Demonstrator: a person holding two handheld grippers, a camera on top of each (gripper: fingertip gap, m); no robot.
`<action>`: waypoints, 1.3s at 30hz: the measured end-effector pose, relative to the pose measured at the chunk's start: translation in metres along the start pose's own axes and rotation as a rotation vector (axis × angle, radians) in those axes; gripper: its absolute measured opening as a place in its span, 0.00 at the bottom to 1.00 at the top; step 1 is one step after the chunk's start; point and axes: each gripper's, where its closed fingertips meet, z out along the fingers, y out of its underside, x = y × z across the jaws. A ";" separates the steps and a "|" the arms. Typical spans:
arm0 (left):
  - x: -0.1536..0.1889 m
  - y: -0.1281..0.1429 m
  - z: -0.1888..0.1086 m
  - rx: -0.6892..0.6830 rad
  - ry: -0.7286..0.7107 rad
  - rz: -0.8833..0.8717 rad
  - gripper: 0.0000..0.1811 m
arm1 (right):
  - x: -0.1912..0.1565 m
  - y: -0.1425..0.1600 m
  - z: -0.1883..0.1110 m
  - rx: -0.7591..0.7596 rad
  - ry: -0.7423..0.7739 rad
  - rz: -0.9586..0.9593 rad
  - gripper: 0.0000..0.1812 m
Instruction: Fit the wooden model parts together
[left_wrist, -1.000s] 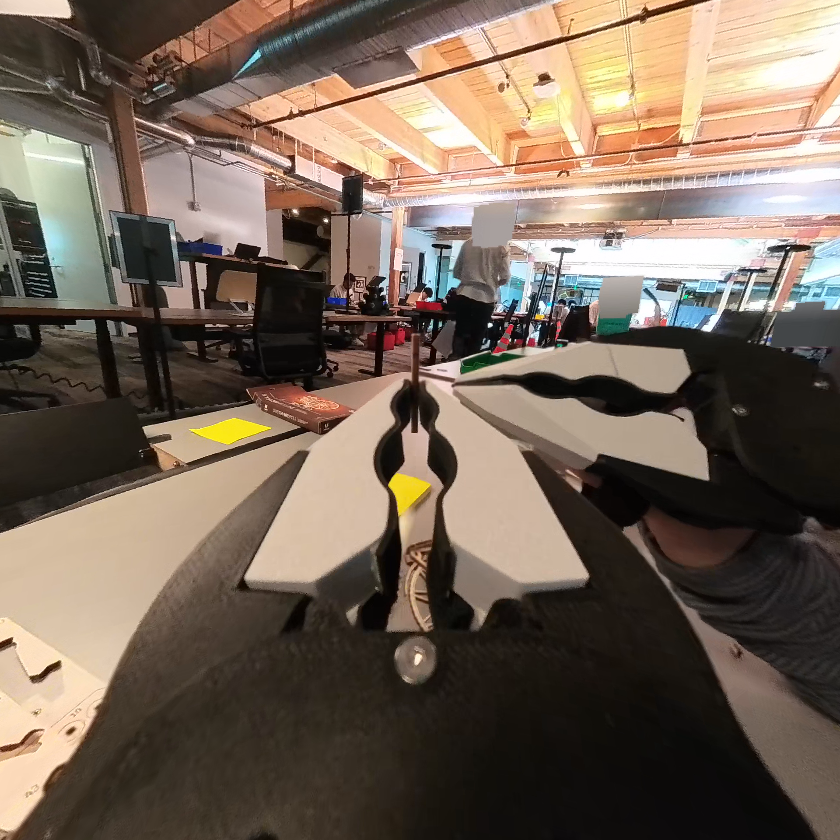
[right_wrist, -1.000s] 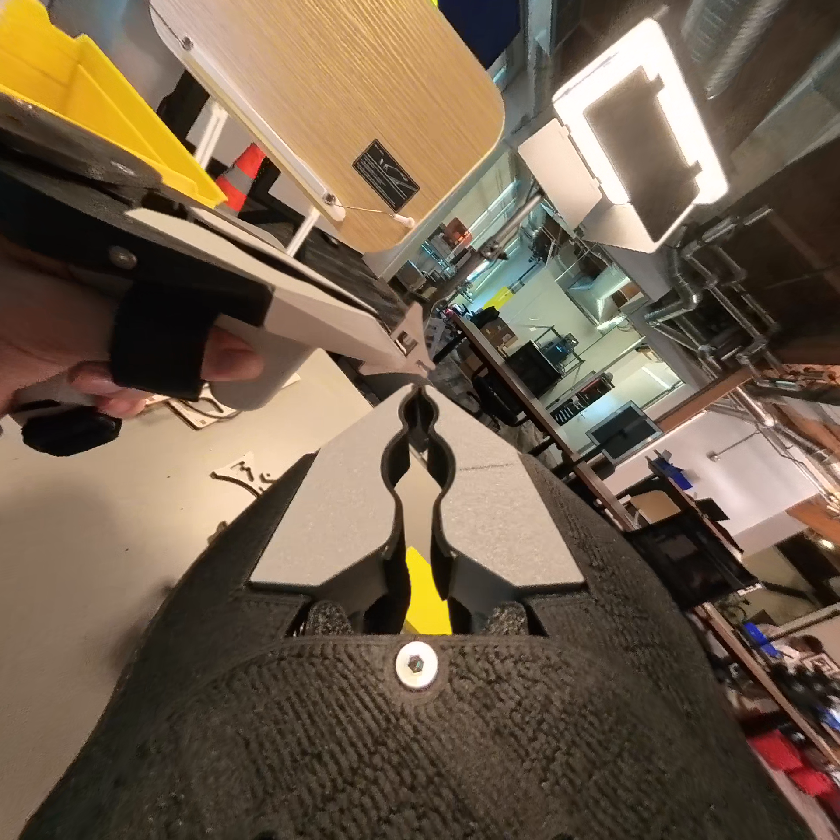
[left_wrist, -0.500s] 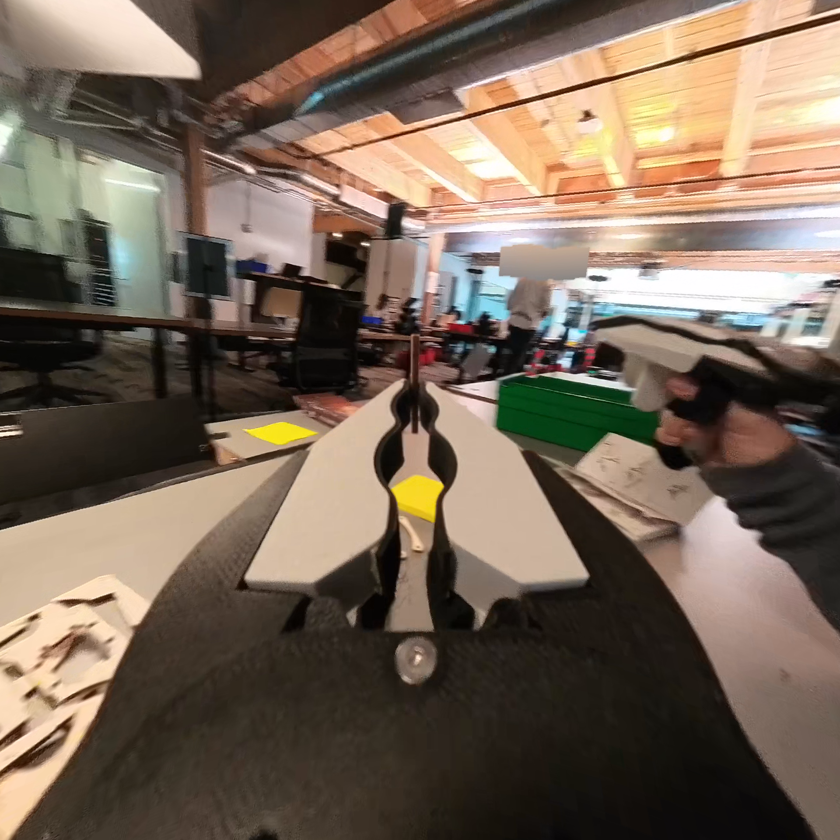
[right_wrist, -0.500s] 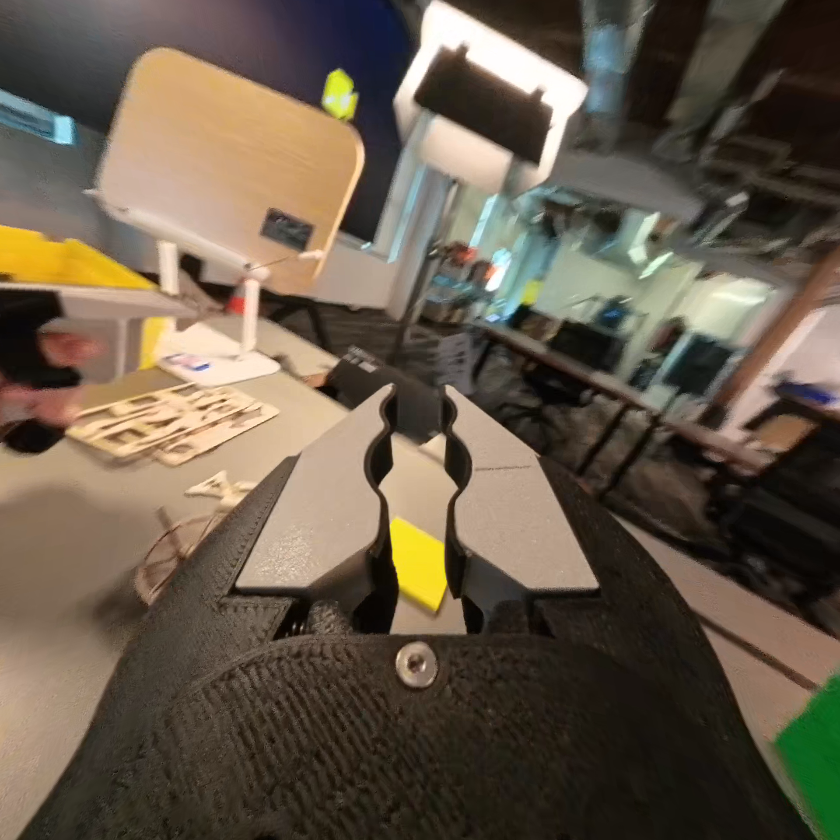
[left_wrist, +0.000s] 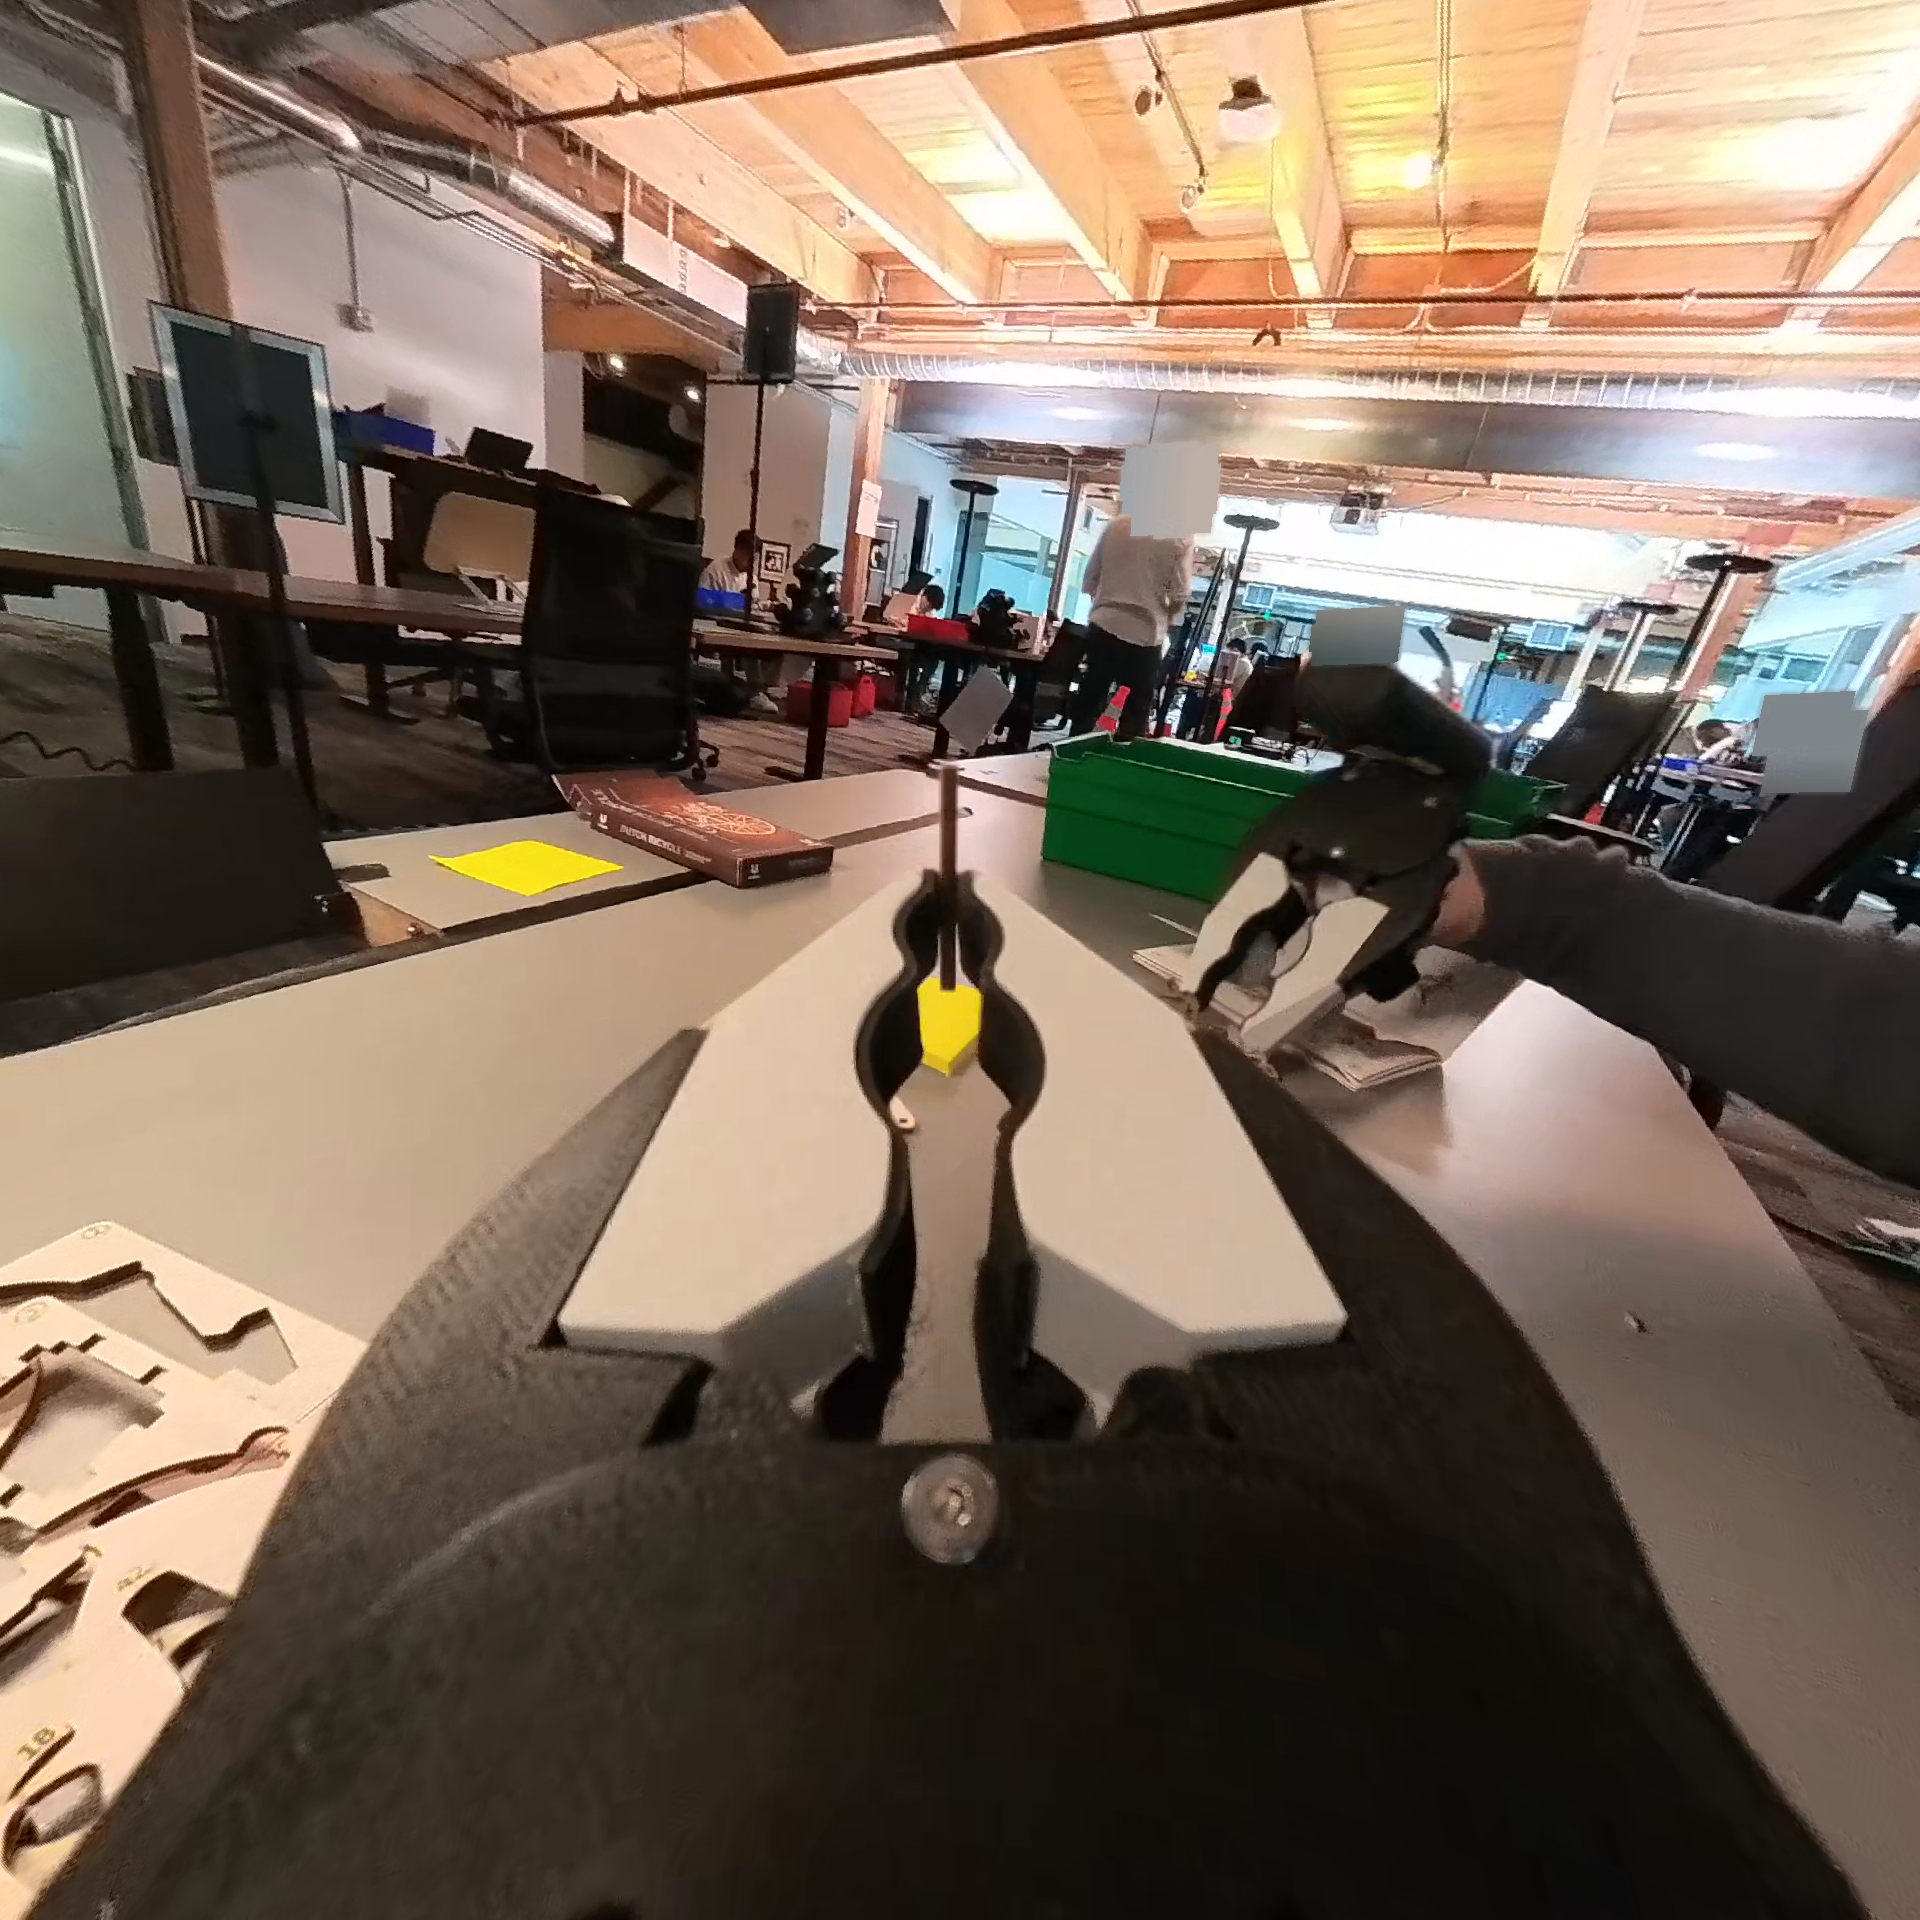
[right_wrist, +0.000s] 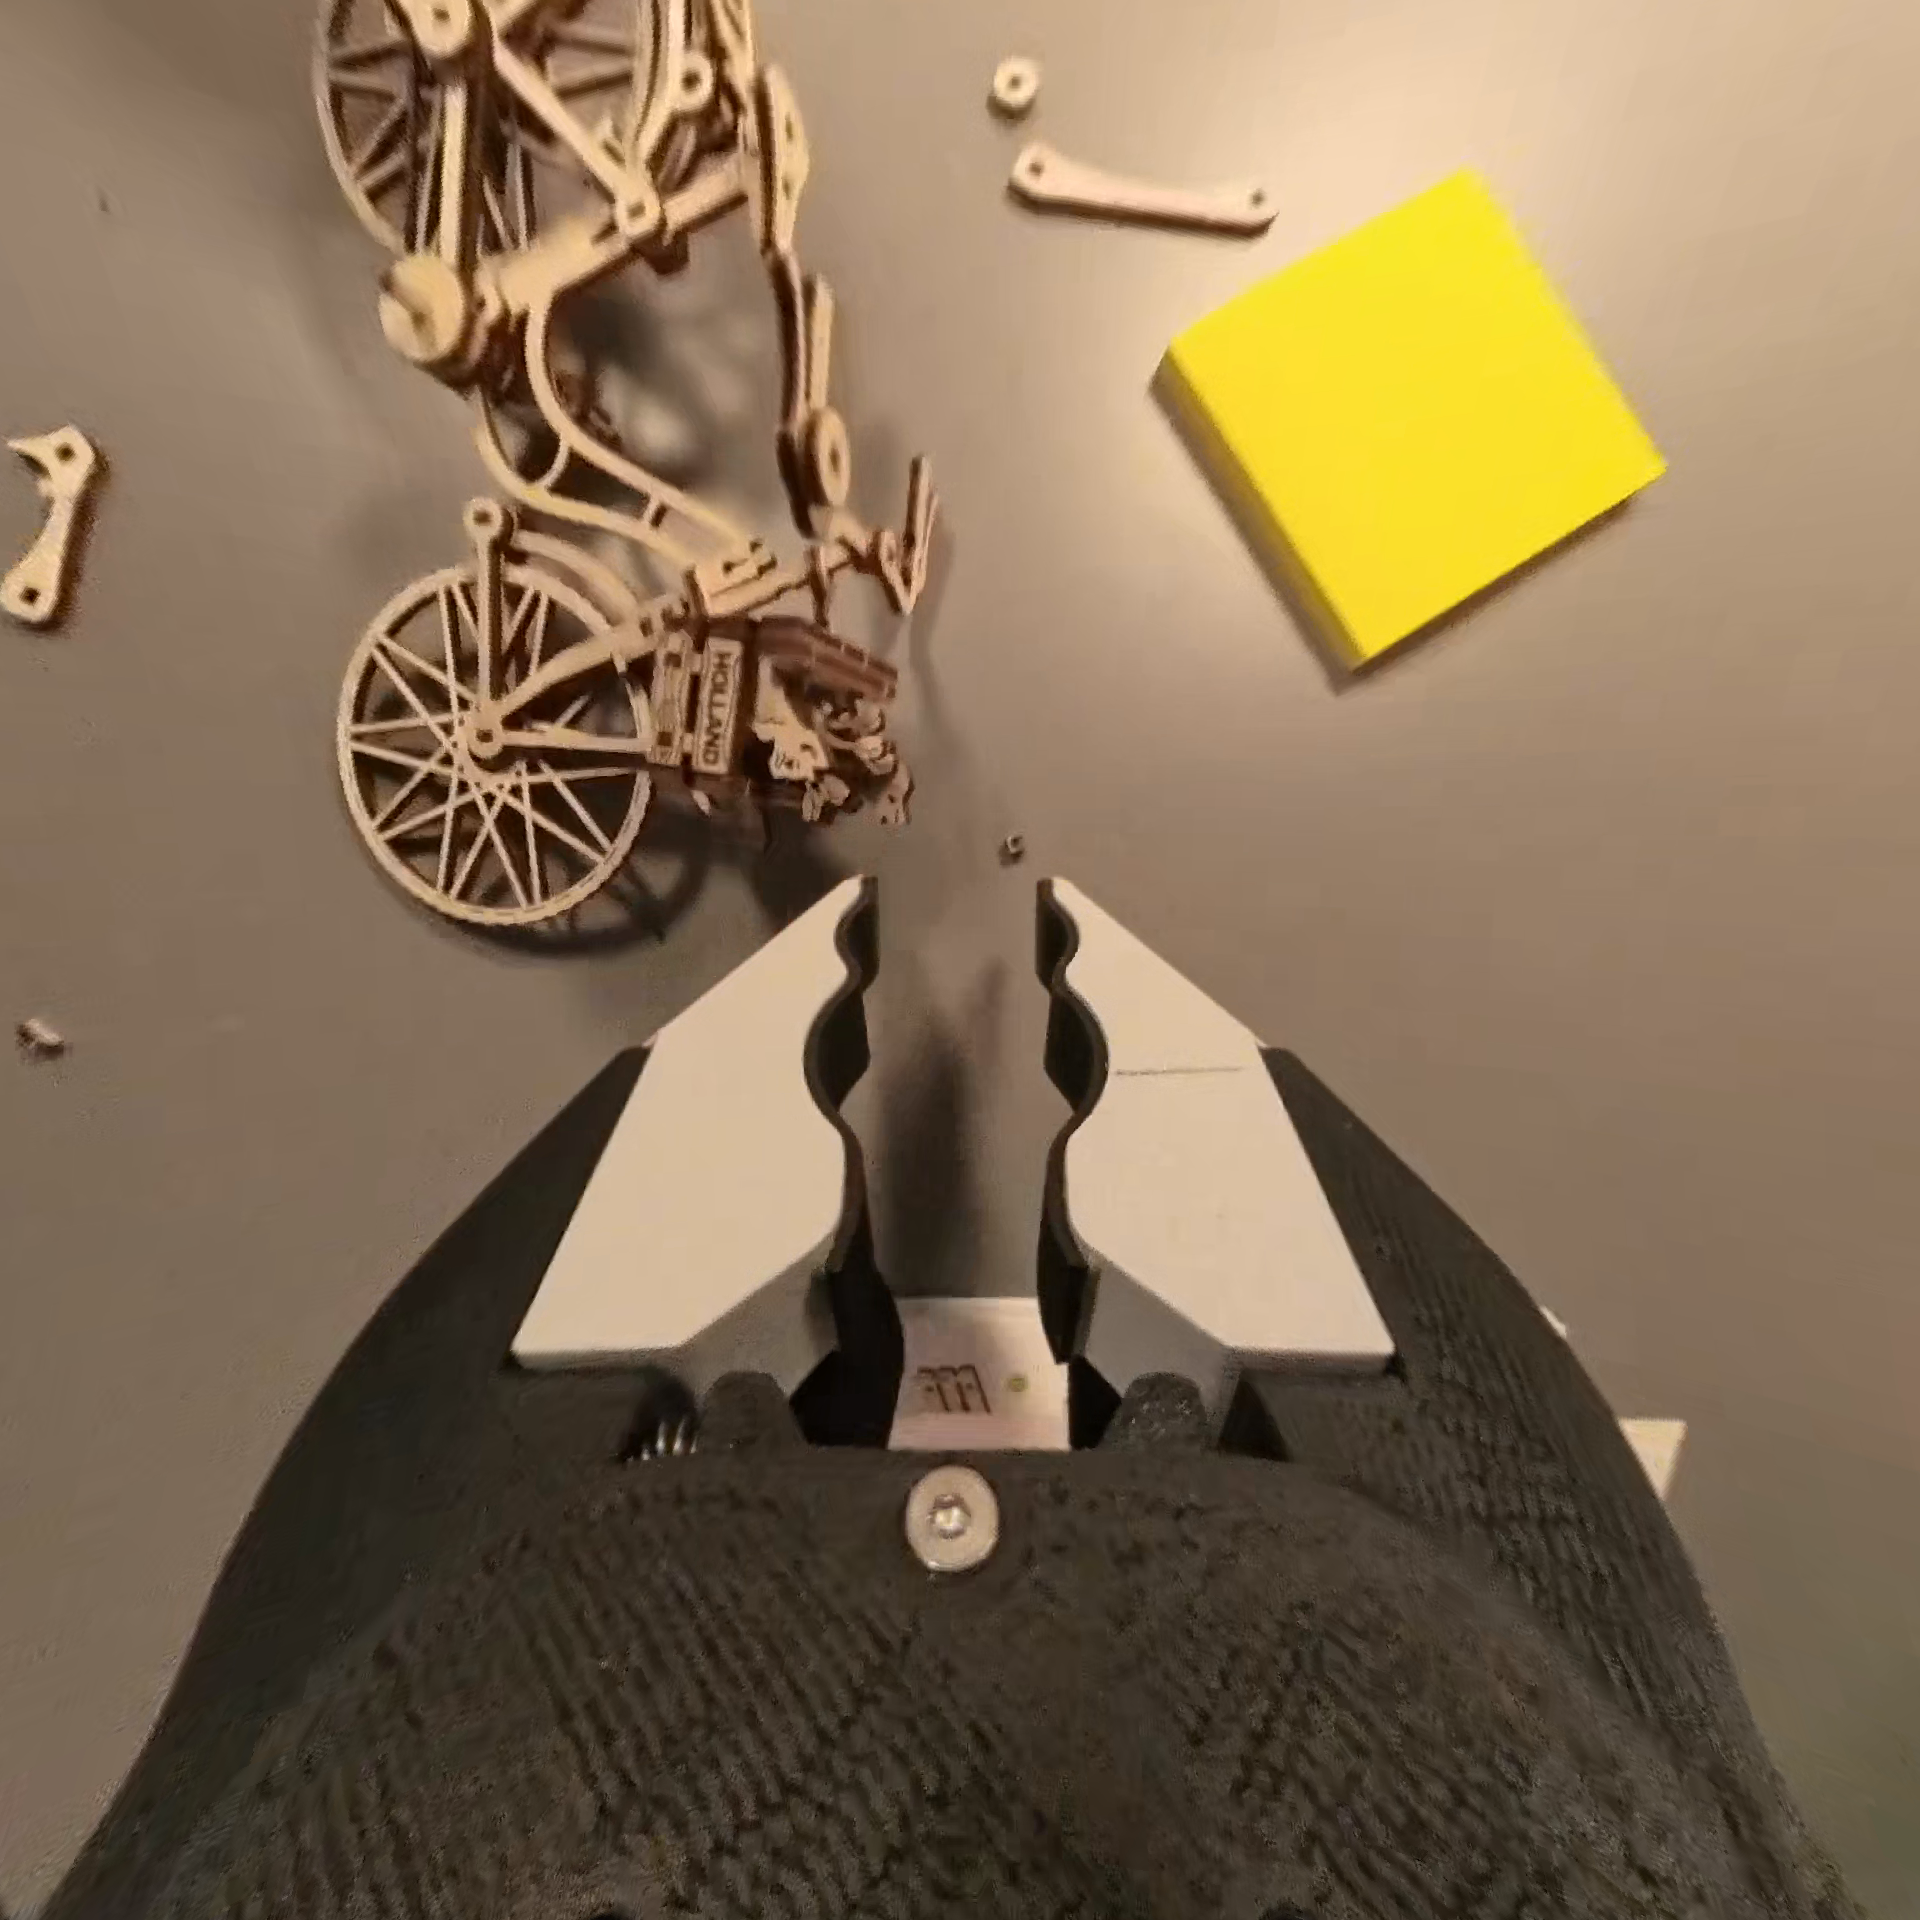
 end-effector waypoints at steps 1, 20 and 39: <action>0.000 0.001 0.000 -0.004 0.002 0.002 0.01 | -0.003 0.001 0.001 -0.005 -0.026 0.005 0.16; 0.010 0.012 0.006 -0.017 0.048 -0.043 0.00 | -0.006 -0.002 0.005 0.012 -0.140 -0.186 0.18; -0.040 -0.004 -0.020 0.087 -0.302 0.193 0.01 | 0.035 -0.056 0.031 -0.379 -0.106 -0.280 0.13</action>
